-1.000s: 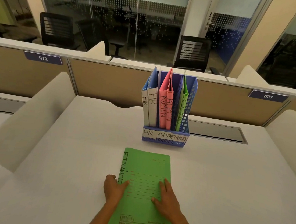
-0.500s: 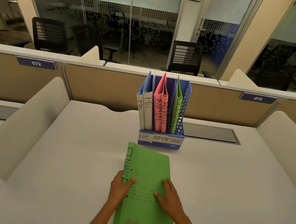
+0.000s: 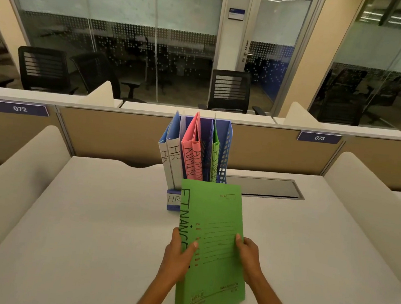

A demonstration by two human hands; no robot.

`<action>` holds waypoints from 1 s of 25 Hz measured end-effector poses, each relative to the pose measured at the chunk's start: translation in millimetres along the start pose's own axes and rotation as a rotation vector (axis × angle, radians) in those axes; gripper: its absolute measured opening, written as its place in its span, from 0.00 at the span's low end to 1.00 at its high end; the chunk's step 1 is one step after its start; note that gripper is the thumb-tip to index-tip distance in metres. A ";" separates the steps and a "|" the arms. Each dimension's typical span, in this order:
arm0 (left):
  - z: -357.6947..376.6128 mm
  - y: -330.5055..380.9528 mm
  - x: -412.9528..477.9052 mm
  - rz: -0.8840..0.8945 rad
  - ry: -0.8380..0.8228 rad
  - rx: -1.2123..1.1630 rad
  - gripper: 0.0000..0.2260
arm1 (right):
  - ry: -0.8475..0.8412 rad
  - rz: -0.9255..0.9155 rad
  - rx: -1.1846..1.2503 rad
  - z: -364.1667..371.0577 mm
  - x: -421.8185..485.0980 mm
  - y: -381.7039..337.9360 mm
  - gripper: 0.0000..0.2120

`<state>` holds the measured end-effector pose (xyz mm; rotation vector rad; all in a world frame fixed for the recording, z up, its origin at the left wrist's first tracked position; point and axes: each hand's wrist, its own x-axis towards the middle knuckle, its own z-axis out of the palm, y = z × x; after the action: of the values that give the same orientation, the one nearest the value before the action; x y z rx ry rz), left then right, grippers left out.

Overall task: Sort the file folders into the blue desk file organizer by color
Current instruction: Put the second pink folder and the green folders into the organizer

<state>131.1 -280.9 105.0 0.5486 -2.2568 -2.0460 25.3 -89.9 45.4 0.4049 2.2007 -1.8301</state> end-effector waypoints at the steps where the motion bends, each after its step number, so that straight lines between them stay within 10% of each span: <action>1: 4.8 4.4 0.0 -0.015 -0.030 0.029 0.12 | 0.022 -0.013 0.012 -5.9 3.3 -3.0 0.15; 15: 54.2 67.3 9.0 0.134 0.155 -0.107 0.15 | -0.035 -0.288 -0.022 -23.2 53.3 -70.8 0.12; 25: 86.2 144.2 61.5 0.387 0.633 -0.151 0.14 | -0.170 -0.520 -0.832 -2.4 80.8 -67.5 0.30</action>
<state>17.6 -207.2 221.9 0.5846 -1.6685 -1.5513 -74.6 -94.9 78.2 -0.5044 2.8239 -0.8812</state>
